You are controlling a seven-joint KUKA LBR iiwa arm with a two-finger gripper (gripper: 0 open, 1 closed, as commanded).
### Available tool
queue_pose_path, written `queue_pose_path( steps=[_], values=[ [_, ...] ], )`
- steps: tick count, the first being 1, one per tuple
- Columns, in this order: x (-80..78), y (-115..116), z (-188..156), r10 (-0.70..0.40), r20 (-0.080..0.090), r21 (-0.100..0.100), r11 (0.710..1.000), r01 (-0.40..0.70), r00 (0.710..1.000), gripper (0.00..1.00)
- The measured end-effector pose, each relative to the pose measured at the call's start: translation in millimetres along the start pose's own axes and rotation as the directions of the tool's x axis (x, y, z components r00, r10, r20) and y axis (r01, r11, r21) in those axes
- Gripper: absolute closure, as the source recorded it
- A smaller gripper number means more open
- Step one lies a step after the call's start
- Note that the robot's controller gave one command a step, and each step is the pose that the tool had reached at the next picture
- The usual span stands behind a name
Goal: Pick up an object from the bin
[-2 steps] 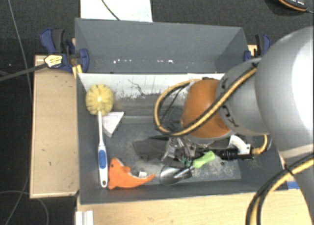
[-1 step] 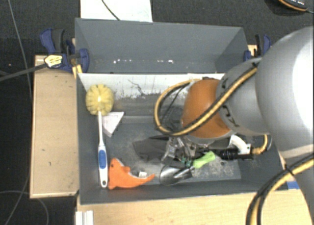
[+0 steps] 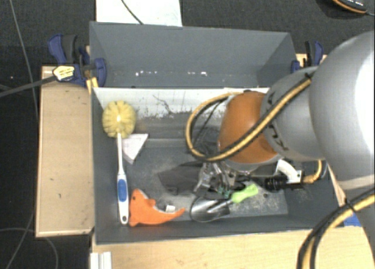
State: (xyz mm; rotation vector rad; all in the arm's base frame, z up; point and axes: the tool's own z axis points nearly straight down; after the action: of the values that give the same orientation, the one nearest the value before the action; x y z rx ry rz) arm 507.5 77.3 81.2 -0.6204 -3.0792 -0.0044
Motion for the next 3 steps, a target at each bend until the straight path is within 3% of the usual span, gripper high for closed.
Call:
queue_pose_path(
  steps=[3],
  values=[
    [-0.9, 0.3, -21.2, -0.002, 0.004, -0.002, 1.0, 0.002, 1.0, 1.0]
  ],
)
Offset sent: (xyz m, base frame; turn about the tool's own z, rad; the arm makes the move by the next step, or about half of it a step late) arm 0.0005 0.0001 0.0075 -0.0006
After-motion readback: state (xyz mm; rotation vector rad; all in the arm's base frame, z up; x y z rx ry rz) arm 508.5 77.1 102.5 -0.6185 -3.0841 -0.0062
